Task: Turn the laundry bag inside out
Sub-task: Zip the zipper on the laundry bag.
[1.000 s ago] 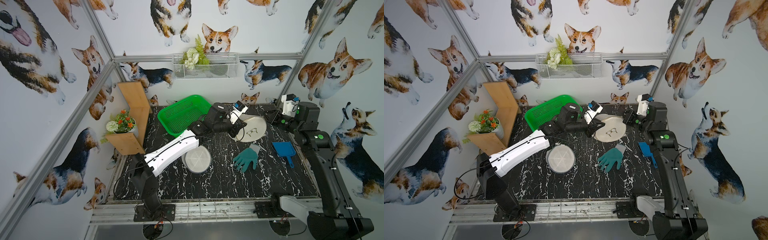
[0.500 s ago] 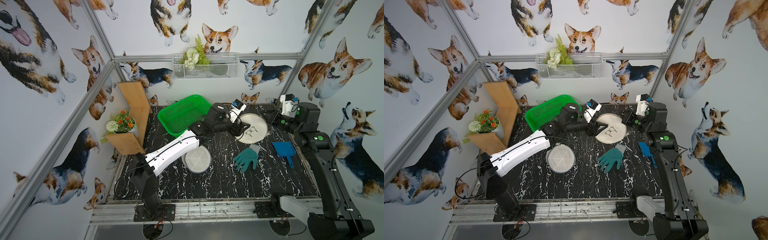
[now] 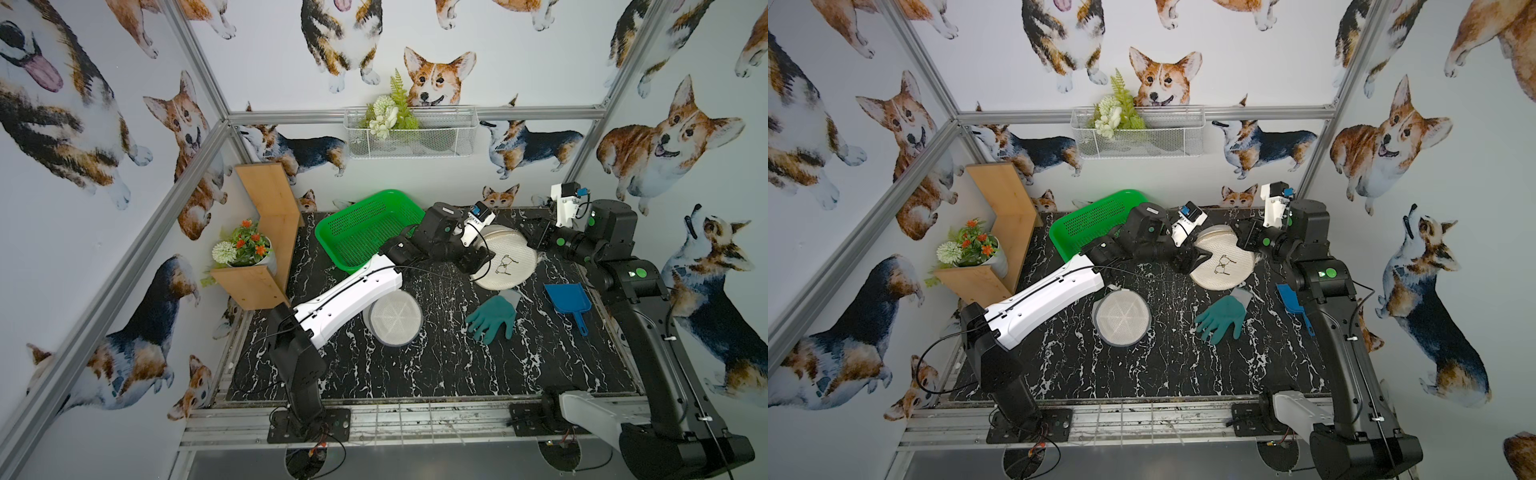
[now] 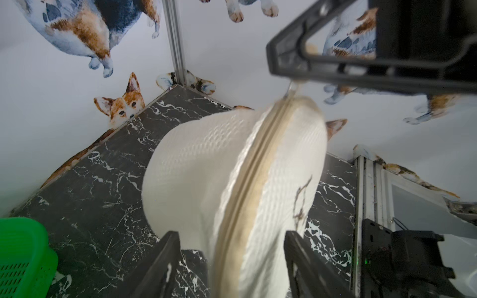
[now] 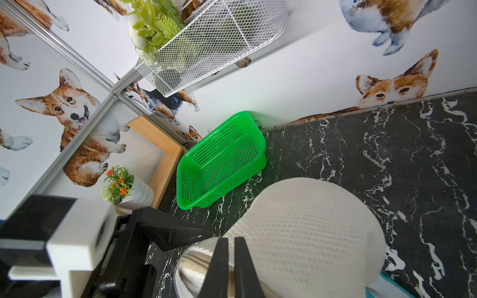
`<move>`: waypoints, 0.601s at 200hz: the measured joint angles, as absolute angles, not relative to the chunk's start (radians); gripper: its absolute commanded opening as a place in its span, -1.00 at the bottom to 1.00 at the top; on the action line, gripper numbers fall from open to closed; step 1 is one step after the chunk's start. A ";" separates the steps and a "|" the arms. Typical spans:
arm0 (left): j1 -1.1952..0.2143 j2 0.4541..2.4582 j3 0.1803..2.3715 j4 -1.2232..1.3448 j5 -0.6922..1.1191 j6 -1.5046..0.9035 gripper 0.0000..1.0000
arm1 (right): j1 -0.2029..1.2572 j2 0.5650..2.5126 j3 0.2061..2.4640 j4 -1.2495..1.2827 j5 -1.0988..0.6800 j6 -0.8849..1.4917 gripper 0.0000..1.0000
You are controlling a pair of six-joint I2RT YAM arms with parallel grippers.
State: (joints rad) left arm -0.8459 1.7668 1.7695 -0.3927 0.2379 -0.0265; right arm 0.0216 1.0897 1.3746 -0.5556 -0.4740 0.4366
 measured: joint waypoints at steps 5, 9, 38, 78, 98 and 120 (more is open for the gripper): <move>-0.846 1.765 1.767 -0.406 0.236 -0.023 0.45 | 0.022 1.091 1.376 -0.558 -0.474 0.435 -1.00; -0.846 1.763 1.766 -0.418 0.234 -0.021 0.46 | 0.022 1.093 1.377 -0.558 -0.474 0.432 -1.00; -0.853 1.759 1.791 -0.449 0.229 -0.001 0.48 | 0.024 1.102 1.382 -0.580 -0.476 0.408 -1.00; -0.872 1.795 1.884 -0.421 0.303 -0.006 0.35 | 0.046 1.108 1.385 -0.602 -0.502 0.387 -1.00; -0.876 1.829 1.924 -0.416 0.328 -0.012 0.10 | 0.052 1.108 1.385 -0.604 -0.525 0.379 -1.00; -0.876 1.853 1.950 -0.425 0.344 -0.011 -0.16 | 0.058 1.108 1.388 -0.608 -0.538 0.360 -1.00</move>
State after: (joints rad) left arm -0.8761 1.8530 1.9499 -0.4252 0.3435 -0.0109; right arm 0.0578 1.1076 1.3880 -0.6079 -0.5385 0.3599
